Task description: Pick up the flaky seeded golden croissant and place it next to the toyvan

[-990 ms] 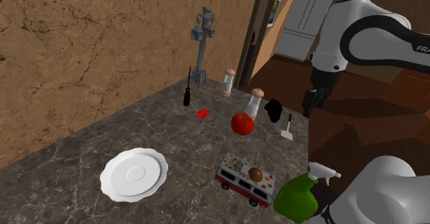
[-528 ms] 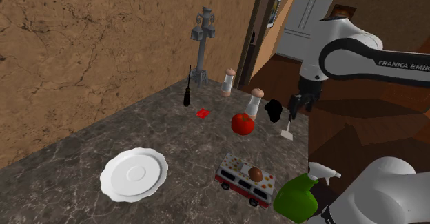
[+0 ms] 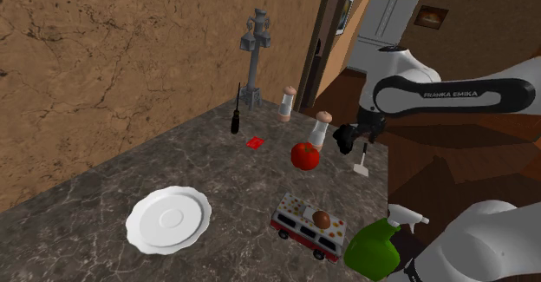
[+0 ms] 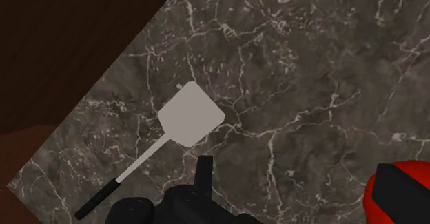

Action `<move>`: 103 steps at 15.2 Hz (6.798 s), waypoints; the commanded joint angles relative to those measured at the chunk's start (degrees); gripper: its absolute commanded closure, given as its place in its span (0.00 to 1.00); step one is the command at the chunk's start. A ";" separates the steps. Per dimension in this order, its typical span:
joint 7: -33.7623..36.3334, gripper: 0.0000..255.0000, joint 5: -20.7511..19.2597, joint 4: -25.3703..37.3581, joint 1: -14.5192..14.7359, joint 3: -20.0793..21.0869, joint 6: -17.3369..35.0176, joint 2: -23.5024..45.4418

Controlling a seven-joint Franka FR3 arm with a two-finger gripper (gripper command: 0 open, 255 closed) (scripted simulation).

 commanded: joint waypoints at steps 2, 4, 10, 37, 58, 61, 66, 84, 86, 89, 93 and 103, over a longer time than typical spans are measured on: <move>4.16 0.00 -2.00 -0.24 -2.40 -0.32 6.87 4.74; 6.97 0.00 -3.52 0.26 -4.04 -0.58 11.05 8.28; 16.12 0.00 -8.88 3.58 -8.89 -1.57 22.05 19.34; 27.61 1.00 -17.64 9.23 -13.56 -4.42 35.30 35.17; 20.34 1.00 -11.06 13.07 -12.84 -3.63 23.34 26.34; 19.34 1.00 -10.25 14.16 -12.68 -3.58 21.16 25.15; 17.83 1.00 -9.08 16.23 -12.43 -3.49 17.51 23.41; 26.95 1.00 -6.01 8.40 -6.80 4.48 7.24 8.51; 29.15 1.00 -5.09 6.86 -5.53 6.29 6.01 6.42; 32.50 1.00 -3.44 5.05 -3.49 9.11 4.04 3.66; 37.10 1.00 -0.87 3.62 -0.60 13.11 1.29 0.82; 49.59 1.00 6.00 5.03 6.21 24.08 -5.41 -1.34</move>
